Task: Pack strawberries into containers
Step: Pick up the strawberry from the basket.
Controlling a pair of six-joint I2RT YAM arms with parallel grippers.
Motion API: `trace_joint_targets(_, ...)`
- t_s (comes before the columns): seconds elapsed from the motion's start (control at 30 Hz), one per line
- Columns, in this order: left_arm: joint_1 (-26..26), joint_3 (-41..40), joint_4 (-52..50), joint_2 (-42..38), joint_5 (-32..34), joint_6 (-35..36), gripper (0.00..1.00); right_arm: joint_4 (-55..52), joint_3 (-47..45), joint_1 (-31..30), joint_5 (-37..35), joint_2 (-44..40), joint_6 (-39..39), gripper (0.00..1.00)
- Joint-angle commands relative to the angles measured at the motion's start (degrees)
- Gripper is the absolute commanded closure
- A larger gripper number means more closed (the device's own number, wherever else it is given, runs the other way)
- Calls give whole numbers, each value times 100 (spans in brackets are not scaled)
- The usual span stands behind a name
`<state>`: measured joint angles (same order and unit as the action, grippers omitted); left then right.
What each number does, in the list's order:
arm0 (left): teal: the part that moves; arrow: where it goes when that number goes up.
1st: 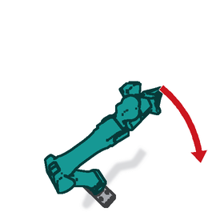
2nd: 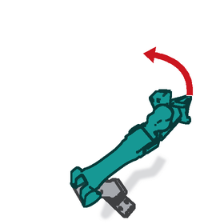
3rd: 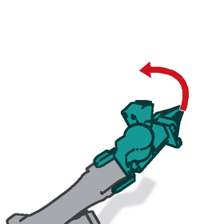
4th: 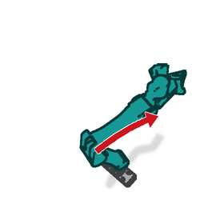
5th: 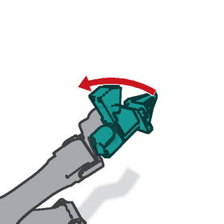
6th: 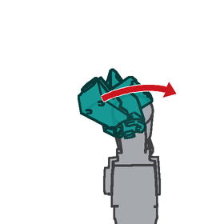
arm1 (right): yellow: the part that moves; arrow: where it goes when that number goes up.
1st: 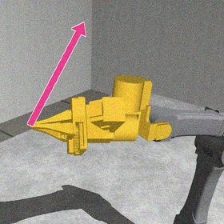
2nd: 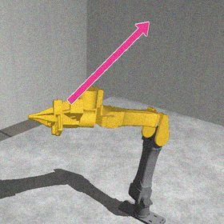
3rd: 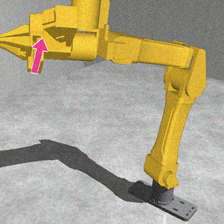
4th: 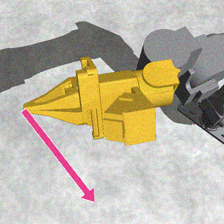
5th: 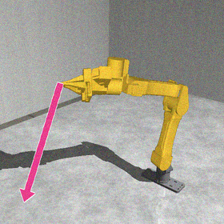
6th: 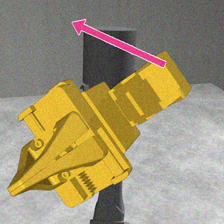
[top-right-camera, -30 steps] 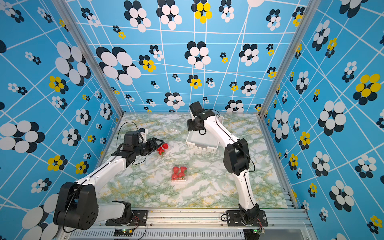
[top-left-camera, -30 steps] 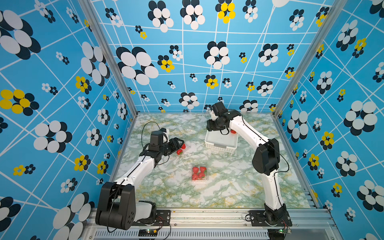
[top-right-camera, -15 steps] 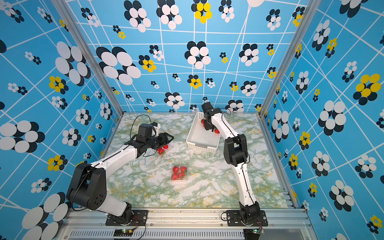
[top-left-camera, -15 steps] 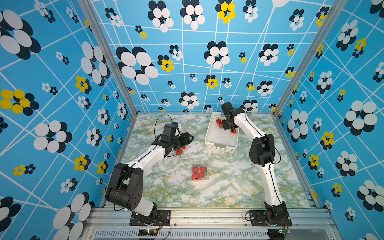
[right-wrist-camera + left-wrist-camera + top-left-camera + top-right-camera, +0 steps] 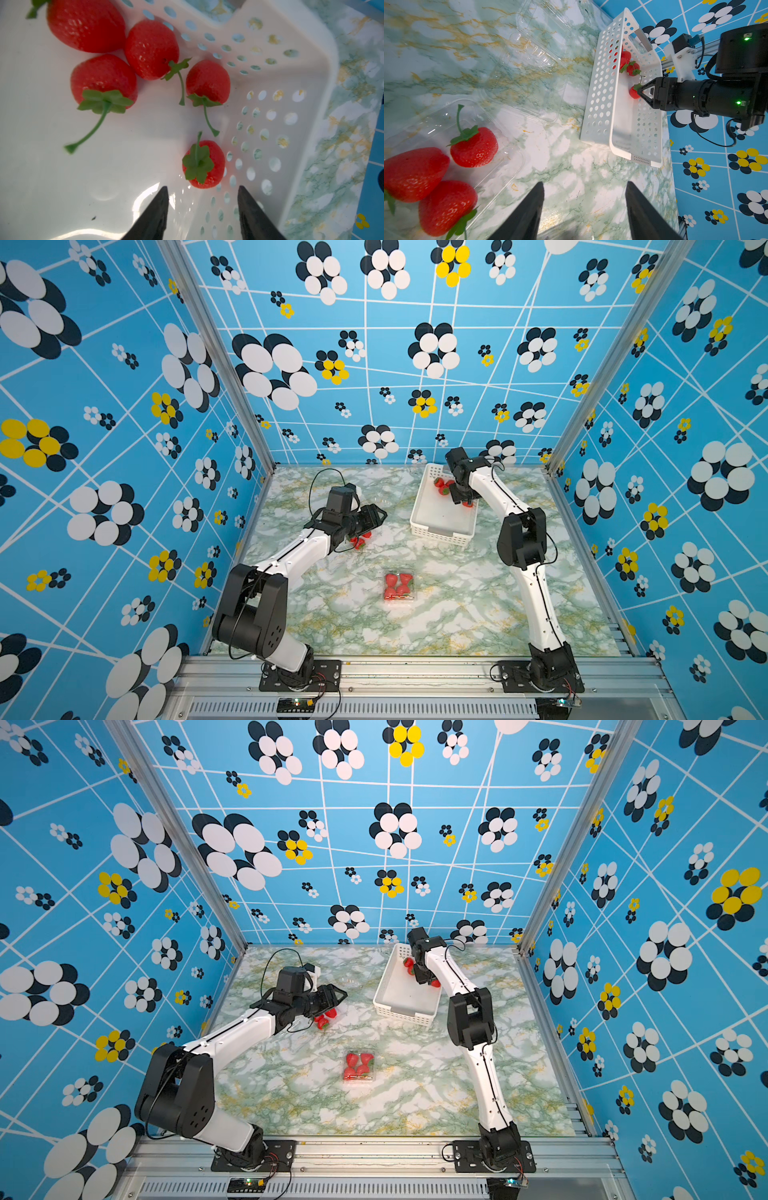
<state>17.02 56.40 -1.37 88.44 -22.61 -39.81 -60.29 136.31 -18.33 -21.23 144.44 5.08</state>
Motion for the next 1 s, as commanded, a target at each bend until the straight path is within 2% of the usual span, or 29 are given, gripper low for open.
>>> trace_joint_targets(0.0,17,107,-92,33,81,30,36,-167,237,68,77,258,-32,45)
trace_joint_targets(0.4,-31,117,-88,92,55,20,36,20,448,79,148,527,-95,46)
trace_joint_targets(0.63,-40,134,-101,136,47,31,37,227,526,90,760,589,-120,38)
trace_joint_targets(0.97,-76,174,-162,129,62,42,37,456,545,110,1085,730,-114,36)
